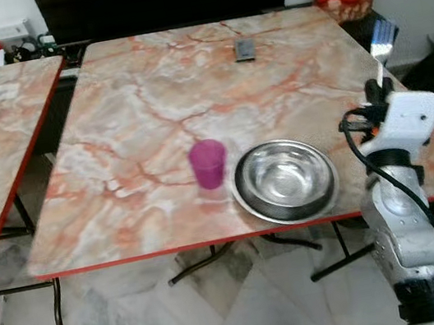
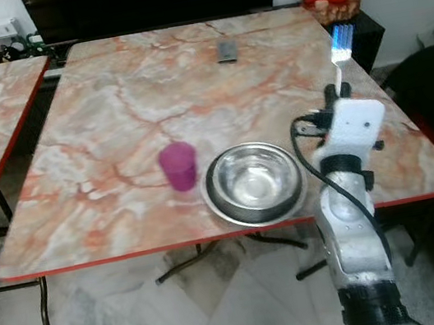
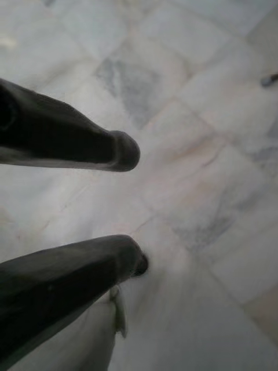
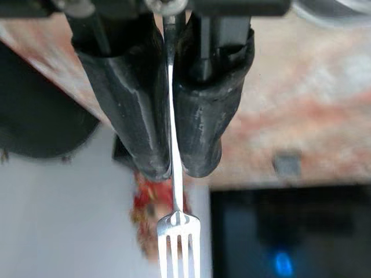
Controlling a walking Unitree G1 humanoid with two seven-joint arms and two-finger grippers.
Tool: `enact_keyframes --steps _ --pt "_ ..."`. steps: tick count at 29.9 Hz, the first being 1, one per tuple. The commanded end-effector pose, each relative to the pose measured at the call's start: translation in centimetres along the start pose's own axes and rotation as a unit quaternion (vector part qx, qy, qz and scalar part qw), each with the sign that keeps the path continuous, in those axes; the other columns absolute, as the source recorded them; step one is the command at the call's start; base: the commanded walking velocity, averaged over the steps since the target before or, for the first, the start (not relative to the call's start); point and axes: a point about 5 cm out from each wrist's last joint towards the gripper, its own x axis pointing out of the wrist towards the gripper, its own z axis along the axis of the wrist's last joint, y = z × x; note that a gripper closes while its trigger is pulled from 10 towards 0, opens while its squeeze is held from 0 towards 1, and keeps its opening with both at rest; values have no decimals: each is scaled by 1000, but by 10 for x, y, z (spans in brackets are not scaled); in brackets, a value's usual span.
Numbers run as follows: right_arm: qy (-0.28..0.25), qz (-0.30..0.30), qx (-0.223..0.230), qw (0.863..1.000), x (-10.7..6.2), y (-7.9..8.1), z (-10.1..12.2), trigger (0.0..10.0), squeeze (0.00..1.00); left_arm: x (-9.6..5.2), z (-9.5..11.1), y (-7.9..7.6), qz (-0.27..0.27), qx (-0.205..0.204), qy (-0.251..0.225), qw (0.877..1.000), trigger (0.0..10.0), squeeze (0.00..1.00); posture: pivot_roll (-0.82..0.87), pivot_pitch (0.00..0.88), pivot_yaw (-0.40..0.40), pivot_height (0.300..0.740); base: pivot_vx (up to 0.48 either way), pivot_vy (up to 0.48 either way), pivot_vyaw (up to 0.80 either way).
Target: Setting the table
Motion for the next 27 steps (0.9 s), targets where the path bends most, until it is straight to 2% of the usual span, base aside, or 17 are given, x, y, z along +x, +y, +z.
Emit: enact_keyframes --steps 1,13,27 --pt "8 15 3 1000 0 6 -1 10000 0 -4 -13 5 8 -6 20 1000 10000 0 -5 167 44 740 0 0 0" --pt "32 49 8 998 -3 18 -10 10000 0 -4 -15 5 6 -2 25 1000 10000 0 -3 156 45 740 0 0 0" --pt "47 58 5 997 -6 21 -14 10000 0 -4 -15 6 9 -3 24 1000 10000 0 -1 168 48 740 283 0 0"
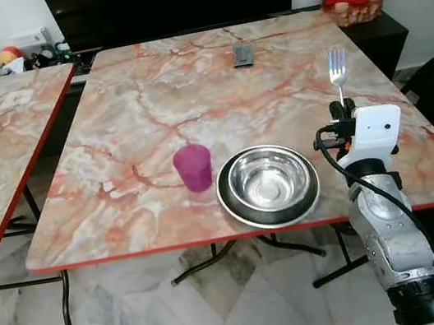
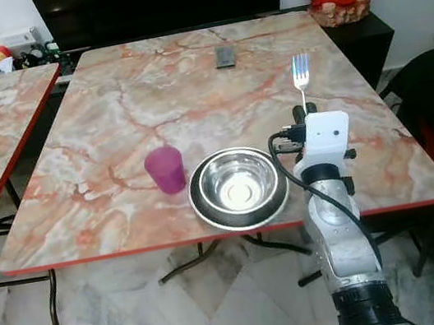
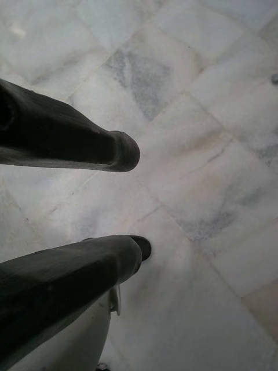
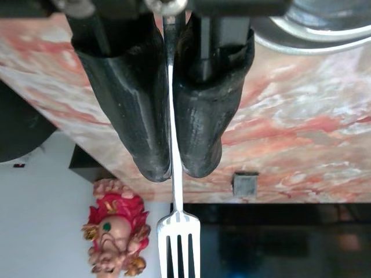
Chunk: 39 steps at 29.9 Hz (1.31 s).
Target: Setting the table
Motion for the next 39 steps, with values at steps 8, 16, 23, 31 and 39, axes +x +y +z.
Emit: enact_keyframes --steps 8,16,23,31,39 --pt "19 -24 -6 1000 -1 -5 -7 10000 0 -3 -9 6 3 -3 16 1000 10000 0 -1 172 51 740 188 0 0" --pt "20 -63 -18 998 -3 -18 -5 10000 0 -2 -8 6 6 -3 13 1000 10000 0 -4 186 57 740 0 0 0" --pt "71 -86 -43 993 -11 -35 -11 10000 0 -2 -7 7 5 1 15 1000 10000 0 -18 198 63 740 0 0 0" --pt "201 -2 -45 979 -24 -21 -42 10000 0 -2 -7 8 5 1 16 1000 10000 0 -22 200 64 740 0 0 0" --pt "281 8 -29 959 -31 -15 -66 10000 0 -2 -7 7 6 -3 16 1000 10000 0 -9 198 60 740 0 0 0"
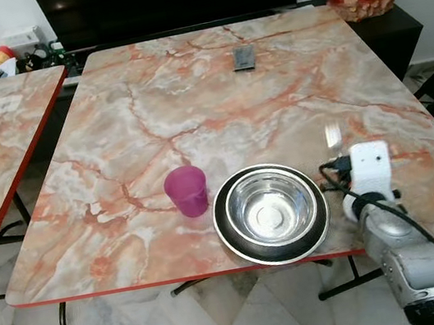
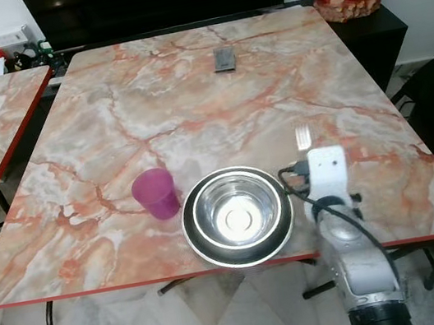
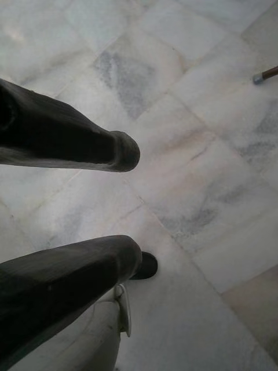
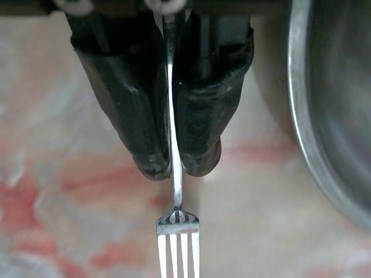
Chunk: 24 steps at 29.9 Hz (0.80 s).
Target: Setting the table
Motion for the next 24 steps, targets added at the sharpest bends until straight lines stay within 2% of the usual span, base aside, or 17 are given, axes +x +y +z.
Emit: enact_keyframes --steps 1,12,24 --pt "14 -1 -6 1000 1 0 -3 10000 0 -3 -11 5 7 -6 20 1000 10000 0 -9 198 60 740 0 0 0" --pt "43 -5 -15 999 -1 -7 -8 10000 0 -3 -11 5 5 -6 22 1000 10000 0 -14 197 62 740 0 0 0" --pt "52 11 -18 998 0 -1 -8 10000 0 -3 -12 5 4 -4 23 1000 10000 0 -12 181 62 740 0 0 0"
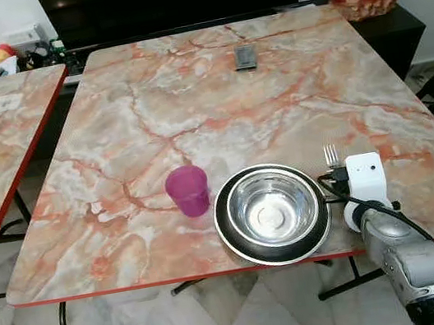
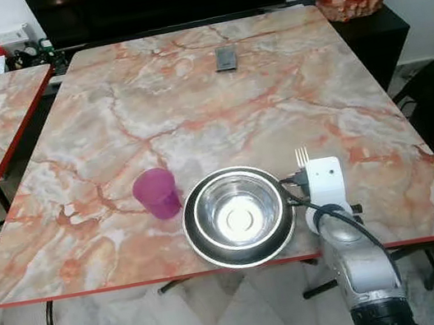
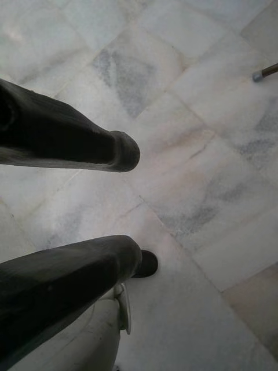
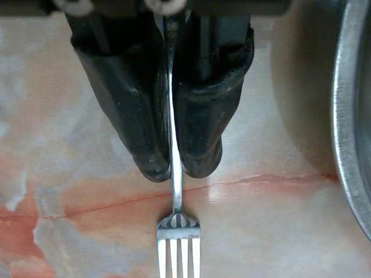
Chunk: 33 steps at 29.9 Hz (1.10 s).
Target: Setting the table
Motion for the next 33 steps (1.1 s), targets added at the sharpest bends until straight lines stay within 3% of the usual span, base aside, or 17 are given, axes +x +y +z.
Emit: enact_keyframes --steps 1,21,22,23,24,27,28,29,30,33 --pt "18 10 -2 1000 0 6 -5 10000 0 -3 -12 5 6 -4 22 1000 10000 0 -12 181 62 740 0 0 0" --pt "18 13 21 1000 -3 10 -6 10000 0 -3 -11 6 9 -6 21 1000 10000 0 -8 196 63 740 0 0 0" --pt "20 13 22 999 -3 10 -7 10000 137 -3 -11 6 8 -6 21 1000 10000 0 -8 196 63 740 0 0 0" --pt "21 14 22 999 -3 11 -7 10000 451 -3 -11 6 8 -6 21 1000 10000 0 -8 196 63 740 0 0 0" --pt "22 14 21 999 -3 11 -8 10000 565 -3 -11 6 9 -6 21 1000 10000 0 -7 196 63 740 0 0 0" --pt "23 13 22 999 -3 11 -8 10000 502 -3 -11 6 9 -6 21 1000 10000 0 -8 197 64 740 0 0 0" --pt "23 14 22 999 -3 11 -8 10000 133 -3 -11 6 9 -6 21 1000 10000 0 -7 197 64 740 0 0 0" --pt "23 14 22 999 -3 11 -8 10000 133 -3 -11 6 9 -6 21 1000 10000 0 -7 197 64 740 0 0 0" --pt "23 14 22 999 -3 11 -8 10000 0 -3 -11 6 9 -5 21 1000 10000 0 -8 196 64 740 0 0 0" --pt "23 14 22 999 -3 11 -8 10000 0 -3 -11 6 8 -6 21 1000 10000 0 -6 196 64 740 0 0 0"
